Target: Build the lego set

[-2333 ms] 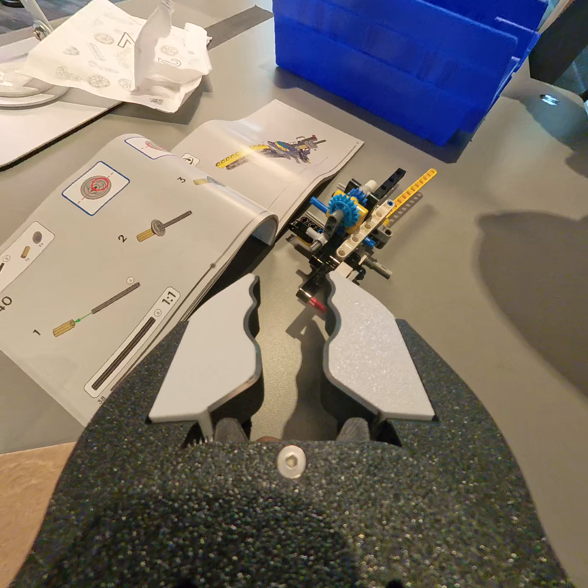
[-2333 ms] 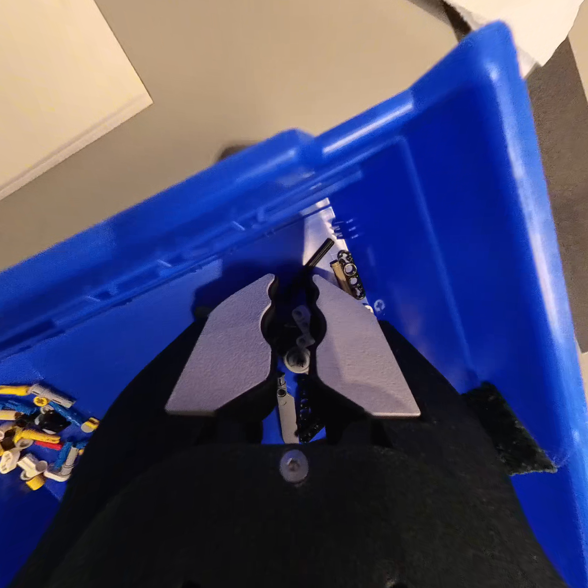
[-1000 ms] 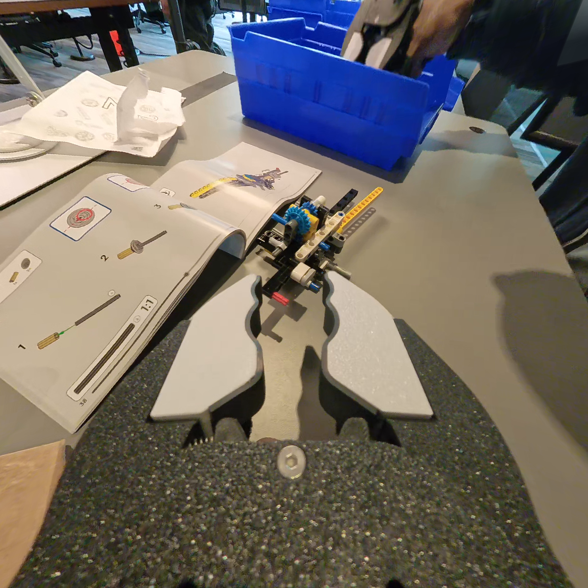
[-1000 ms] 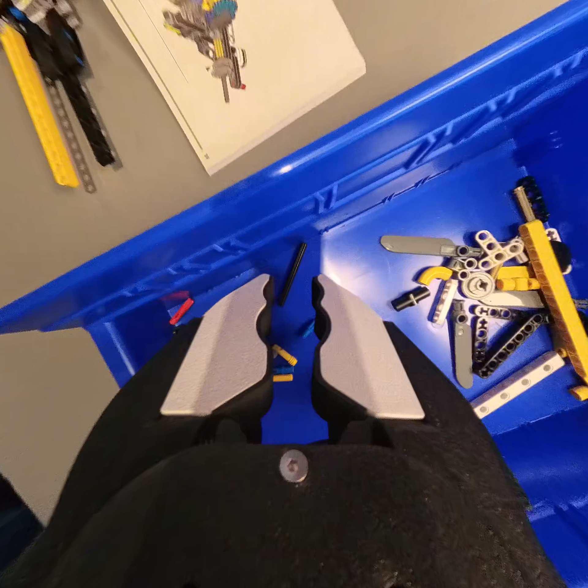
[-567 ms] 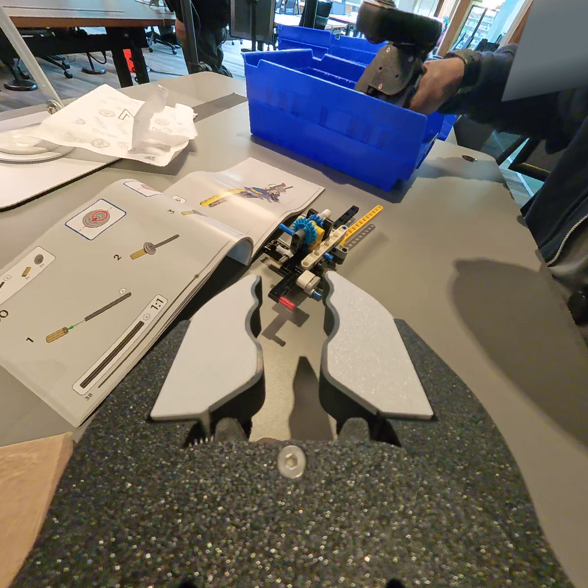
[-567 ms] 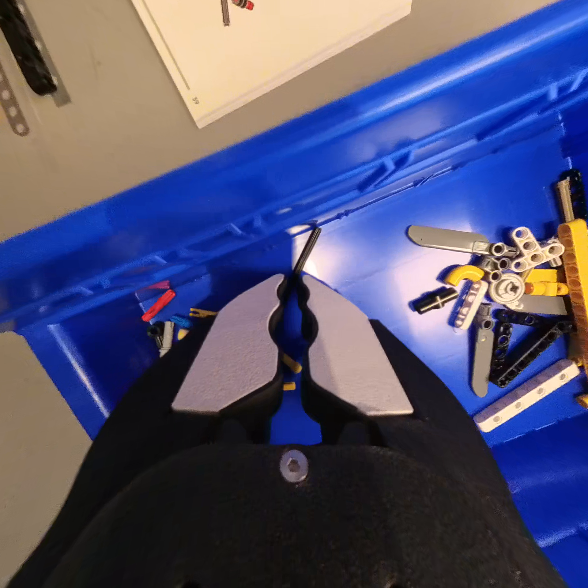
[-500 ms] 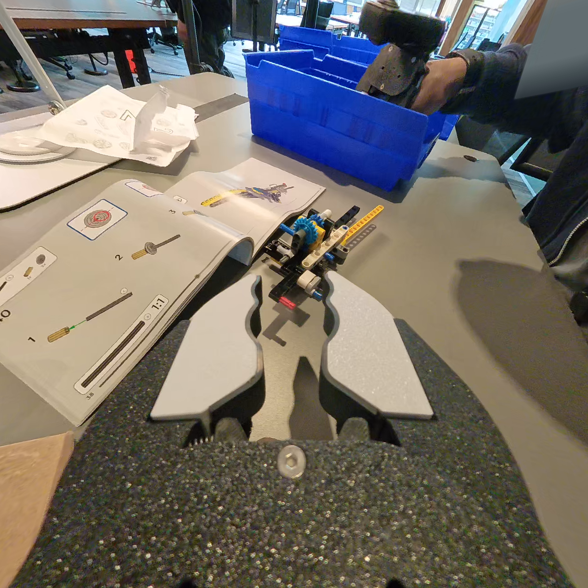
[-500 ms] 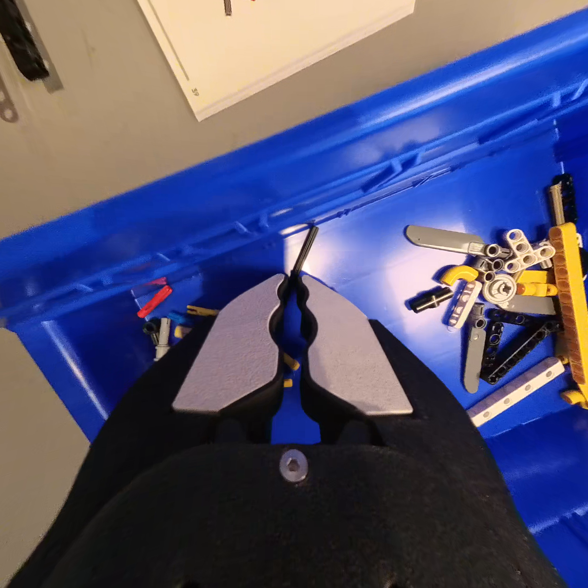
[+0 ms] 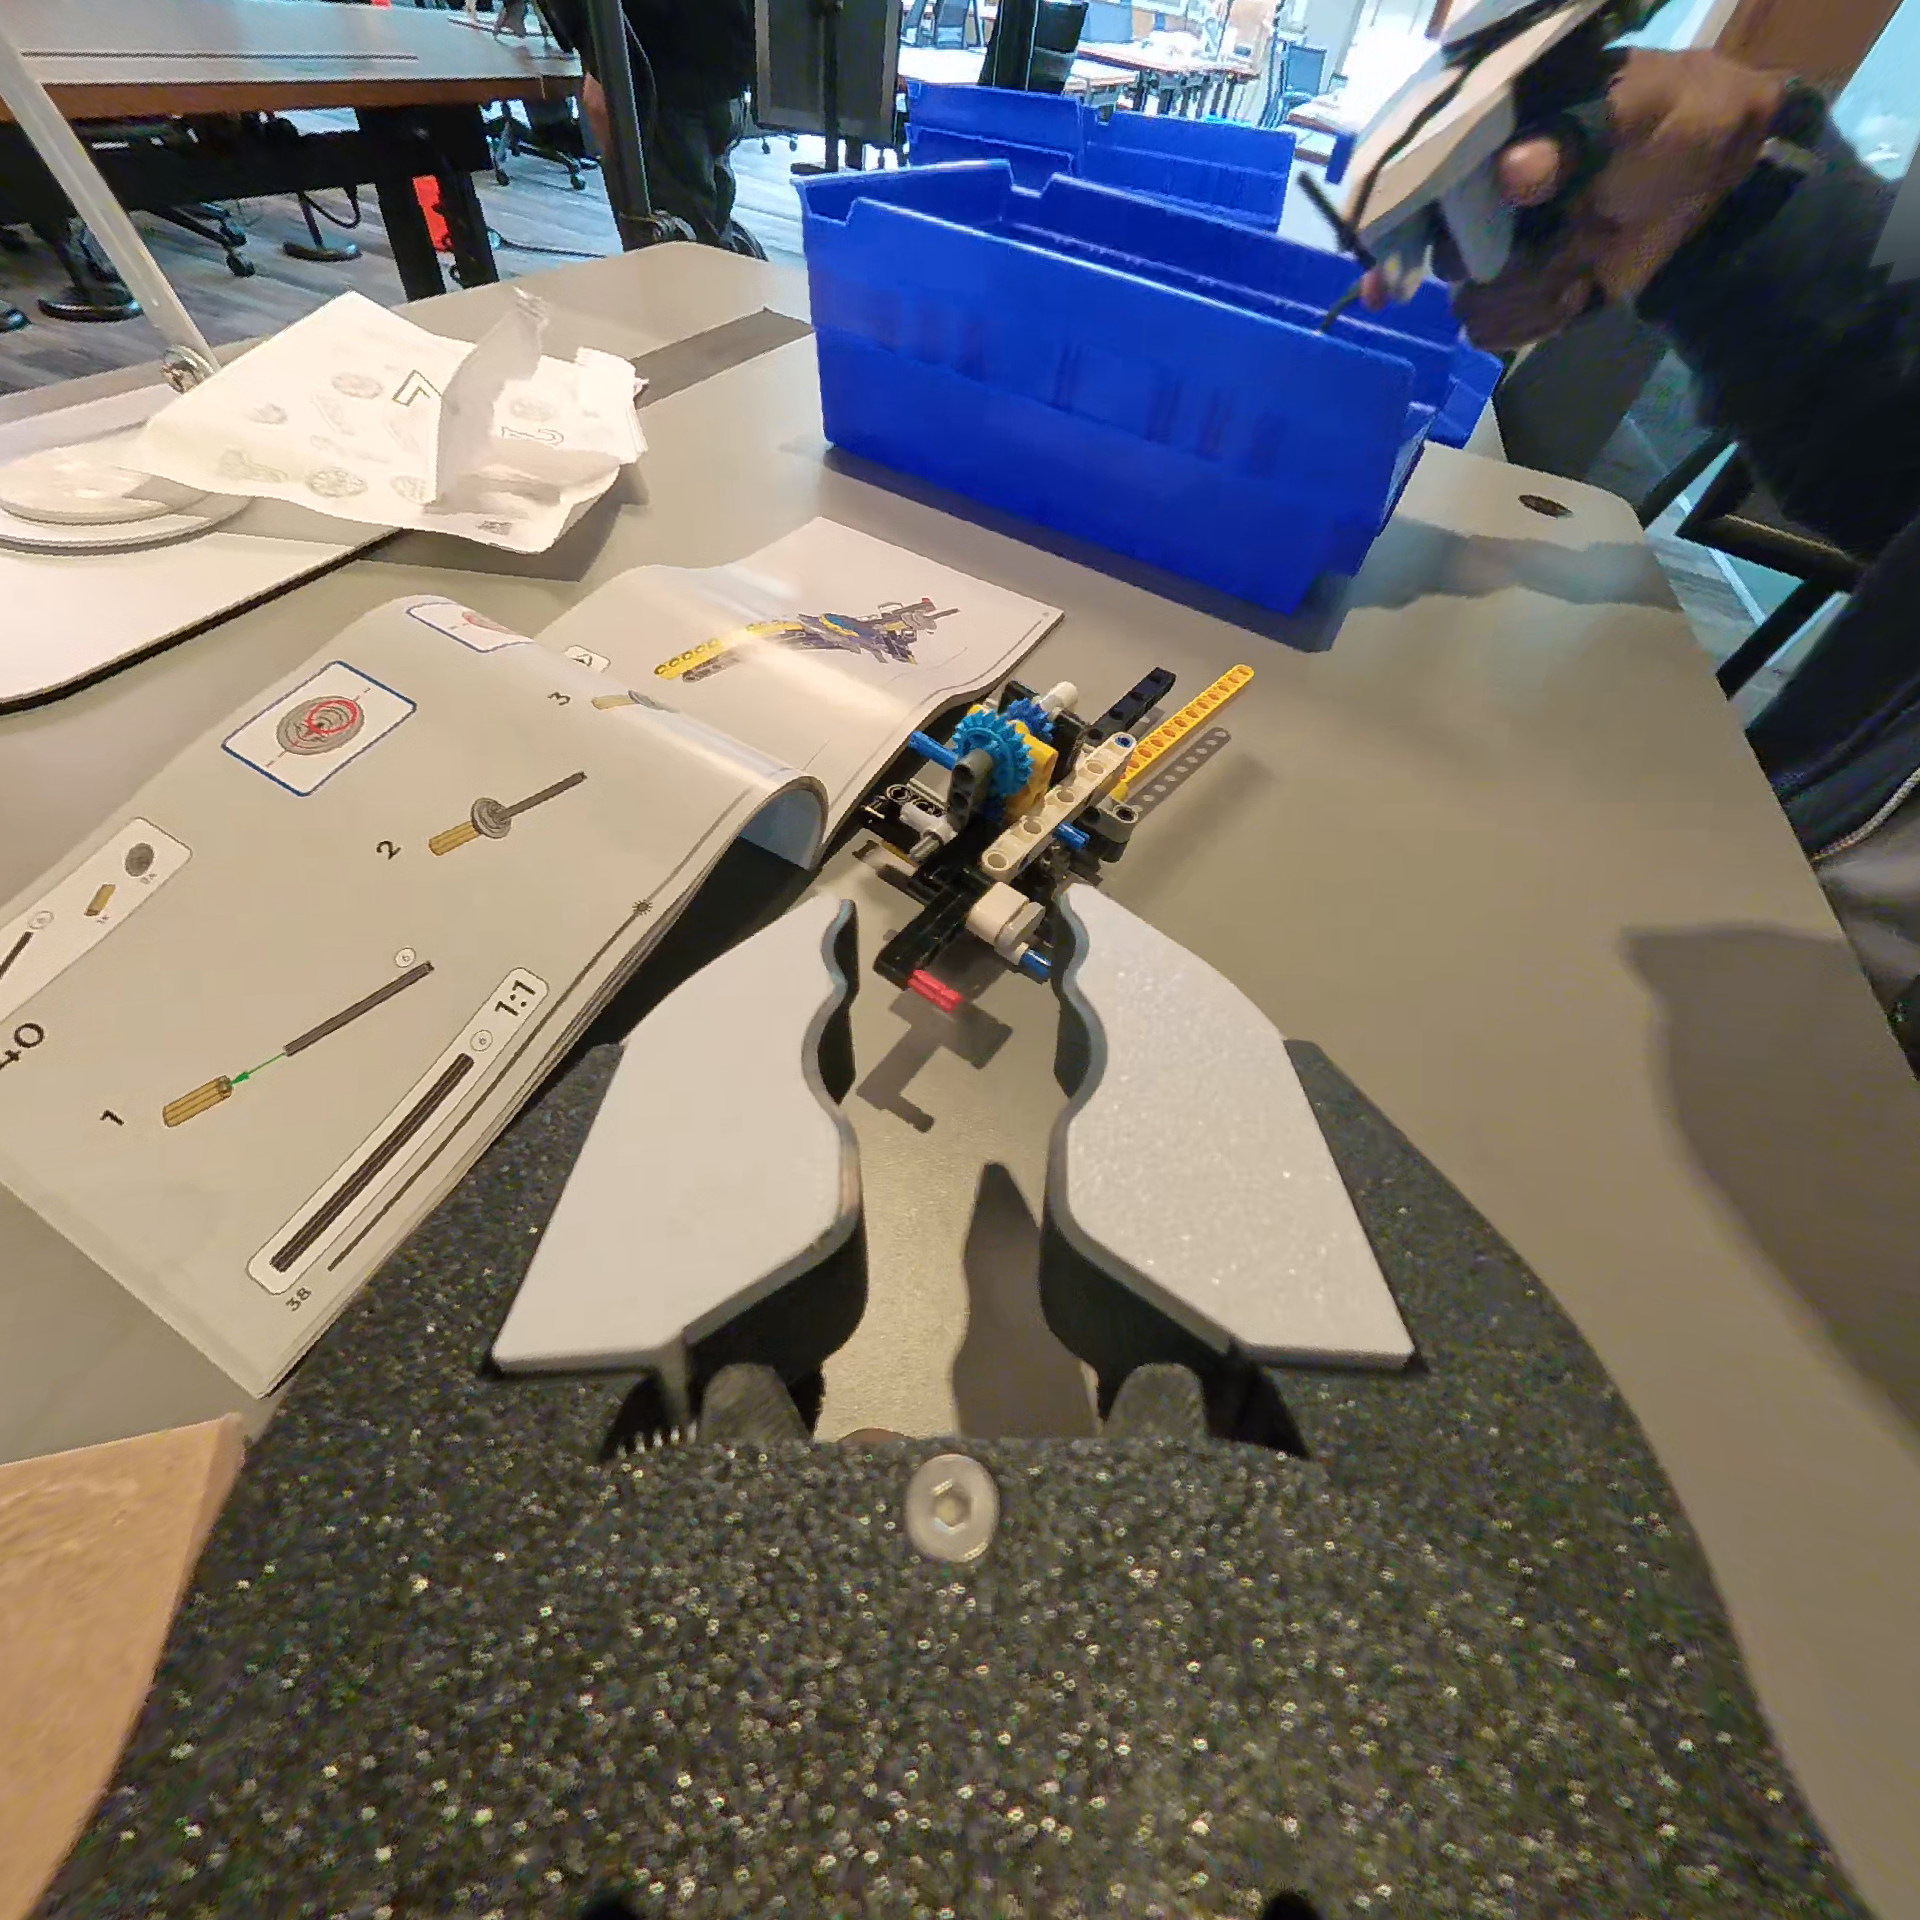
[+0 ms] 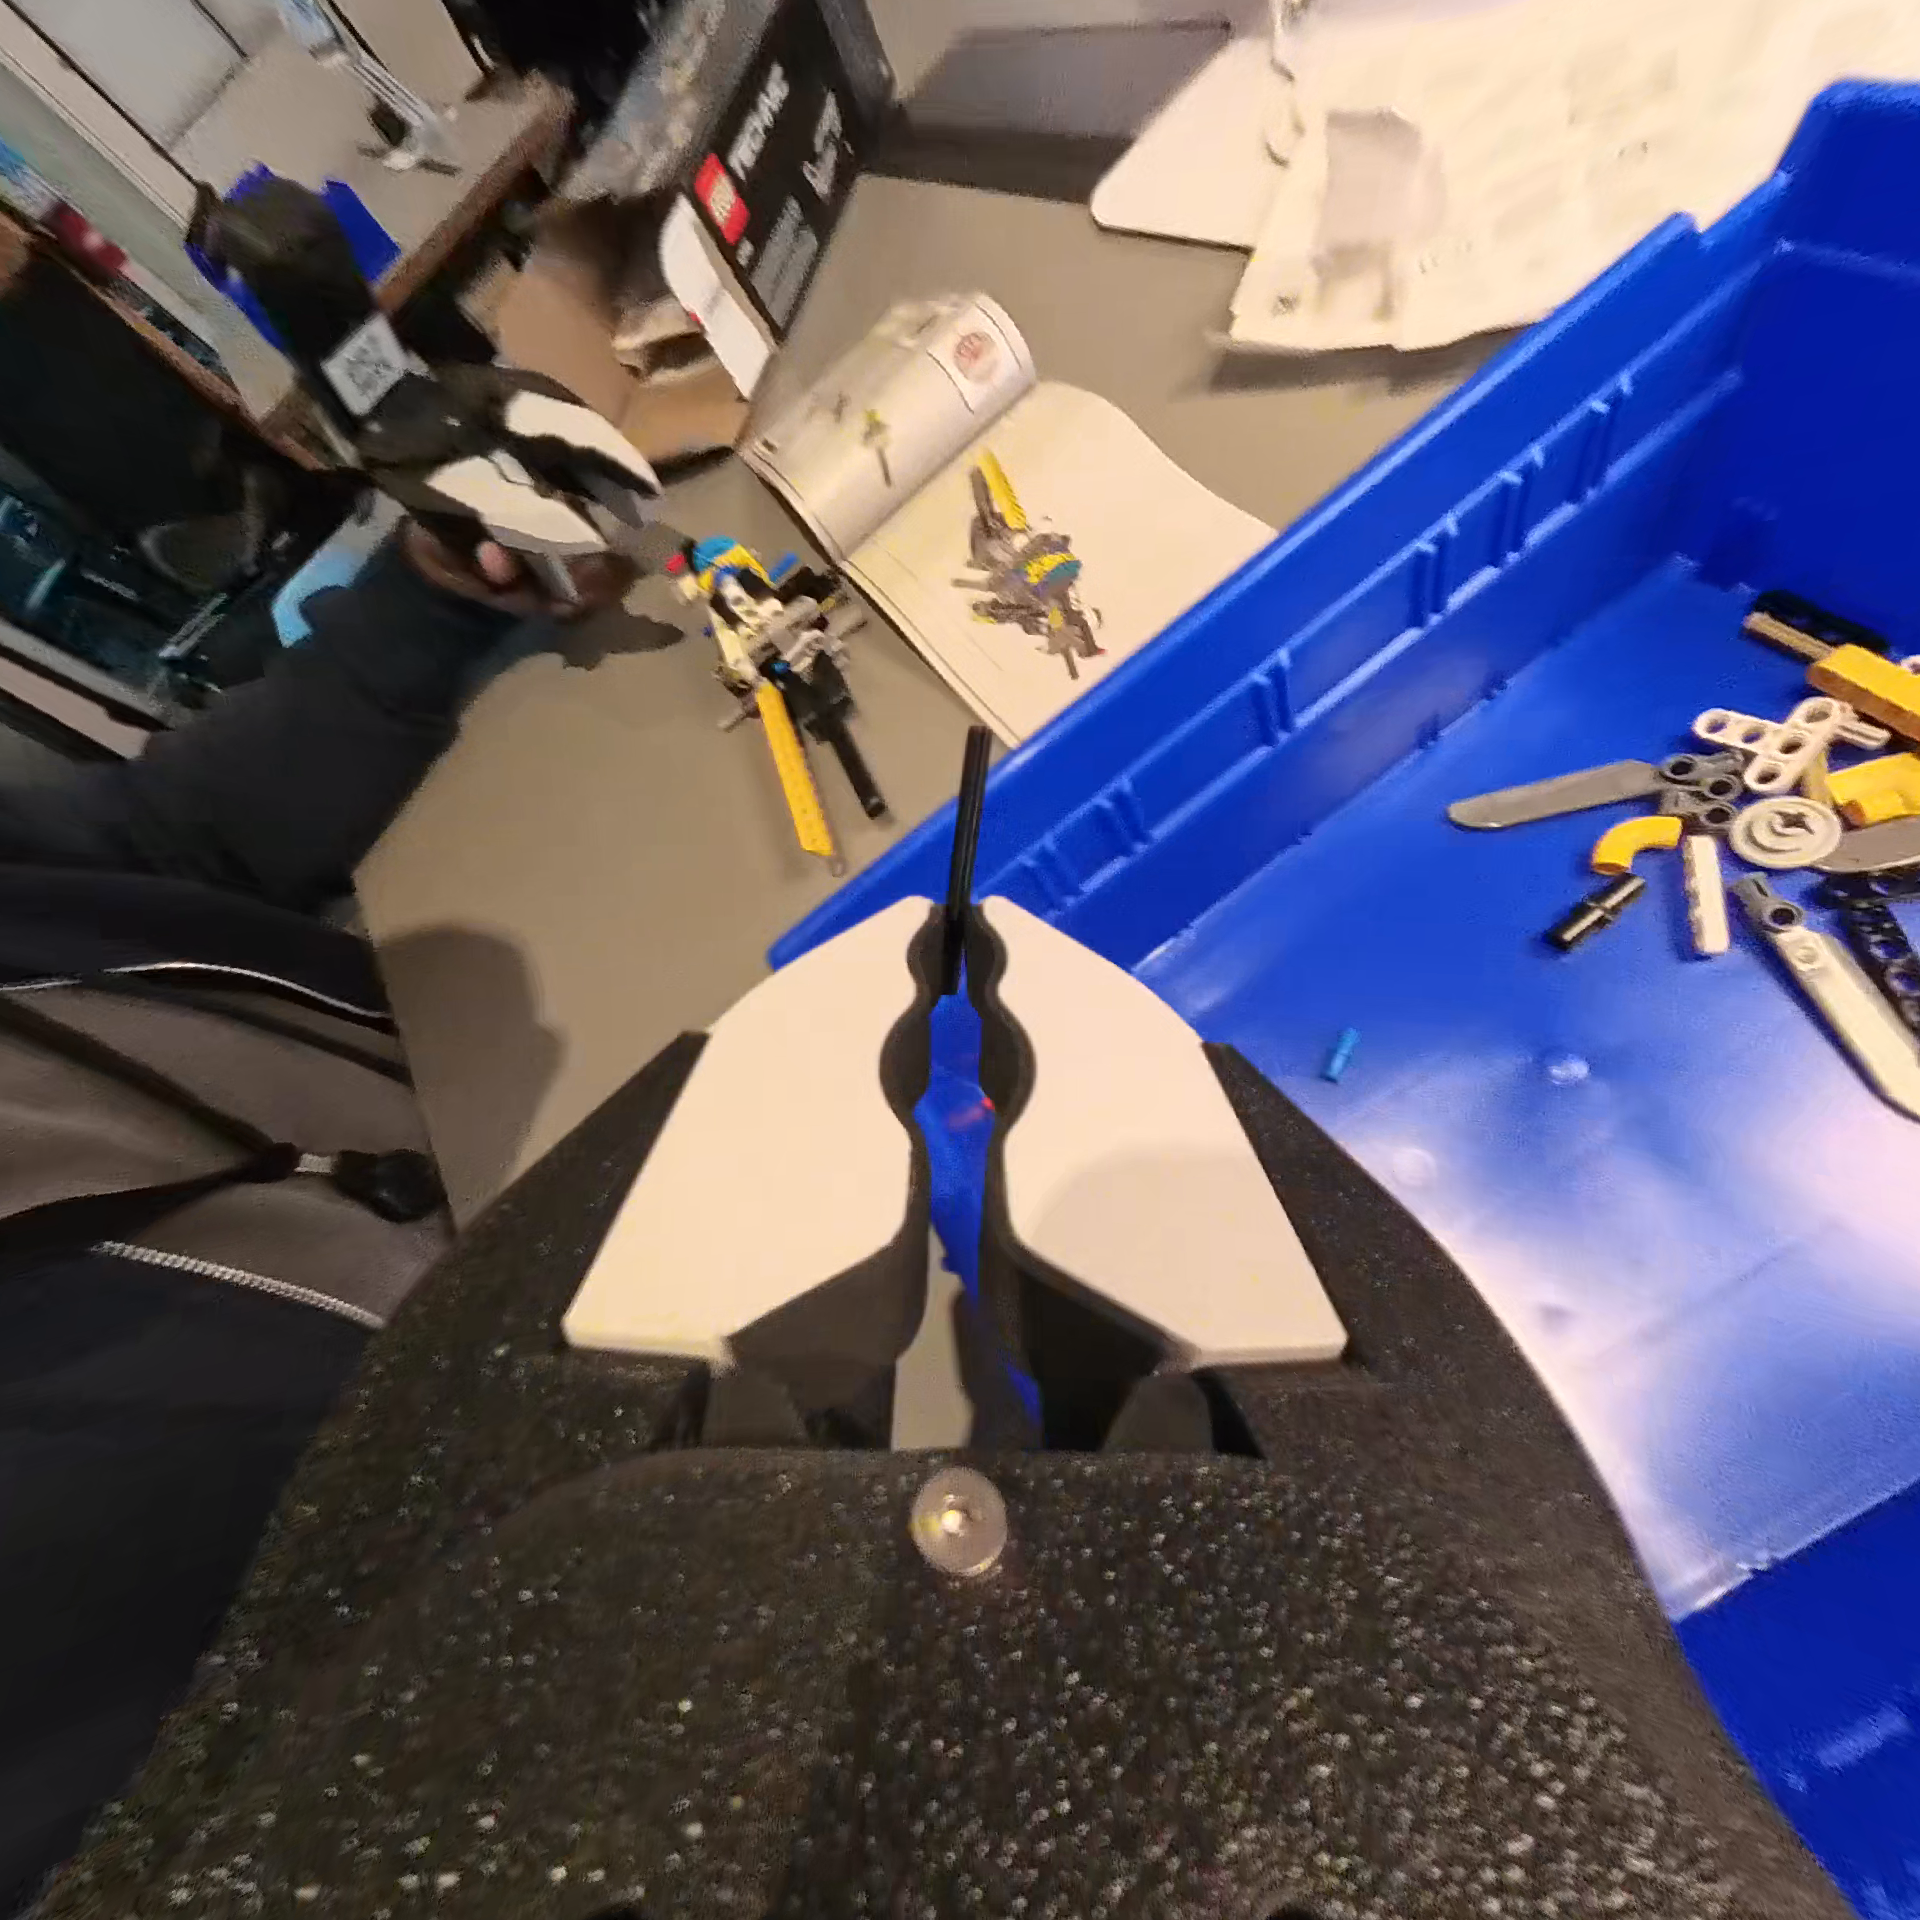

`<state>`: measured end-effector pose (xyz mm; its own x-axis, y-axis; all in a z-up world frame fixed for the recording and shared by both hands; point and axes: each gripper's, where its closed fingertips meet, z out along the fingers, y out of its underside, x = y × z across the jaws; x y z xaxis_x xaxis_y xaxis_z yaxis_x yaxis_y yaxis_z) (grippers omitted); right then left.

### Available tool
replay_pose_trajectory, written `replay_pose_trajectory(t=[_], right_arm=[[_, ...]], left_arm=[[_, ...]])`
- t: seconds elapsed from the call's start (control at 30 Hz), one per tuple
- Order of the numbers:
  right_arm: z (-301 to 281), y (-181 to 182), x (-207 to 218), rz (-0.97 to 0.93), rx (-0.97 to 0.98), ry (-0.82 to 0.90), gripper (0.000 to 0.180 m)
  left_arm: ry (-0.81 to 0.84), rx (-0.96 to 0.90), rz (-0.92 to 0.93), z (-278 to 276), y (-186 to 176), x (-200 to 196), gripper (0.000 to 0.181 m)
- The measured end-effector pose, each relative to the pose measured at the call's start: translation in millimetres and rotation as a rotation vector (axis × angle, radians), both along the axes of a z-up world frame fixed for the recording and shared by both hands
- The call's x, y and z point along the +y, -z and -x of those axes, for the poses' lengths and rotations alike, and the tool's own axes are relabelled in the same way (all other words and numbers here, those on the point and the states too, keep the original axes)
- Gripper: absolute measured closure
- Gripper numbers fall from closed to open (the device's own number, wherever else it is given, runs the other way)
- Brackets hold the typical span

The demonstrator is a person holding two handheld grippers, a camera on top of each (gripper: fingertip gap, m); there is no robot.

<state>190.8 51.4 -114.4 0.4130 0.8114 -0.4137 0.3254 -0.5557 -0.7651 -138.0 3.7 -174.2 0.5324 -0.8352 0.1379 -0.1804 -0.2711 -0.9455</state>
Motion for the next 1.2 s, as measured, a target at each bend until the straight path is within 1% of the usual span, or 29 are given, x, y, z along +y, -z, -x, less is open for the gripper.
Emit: replay_pose_trajectory(t=[0.13,0.27,0.53,0.83,1.0,1.2], right_arm=[[18,-18,-22,-0.057,-0.009,-0.061,0.176],[51,-22,-41,-0.141,-0.104,-0.162,0.176],[140,27,-78,-0.248,-0.334,-0.414,0.176],[236,80,-116,-0.352,-0.425,-0.688,0.176],[257,110,-130,-0.334,-0.497,-0.828,0.176],[257,127,-135,-0.300,-0.531,-0.886,0.176]], left_arm=[[-0.011,-0.019,-0.012,2,-4,1,0.146],[-0.023,-0.038,-0.035,3,-10,1,0.147],[-0.055,0.019,-0.054,16,-7,-3,0.147],[-0.051,0.062,-0.018,24,4,-7,0.147],[-0.041,0.062,-0.004,24,5,-9,0.146],[-0.037,0.044,0.013,22,4,-10,0.146]])
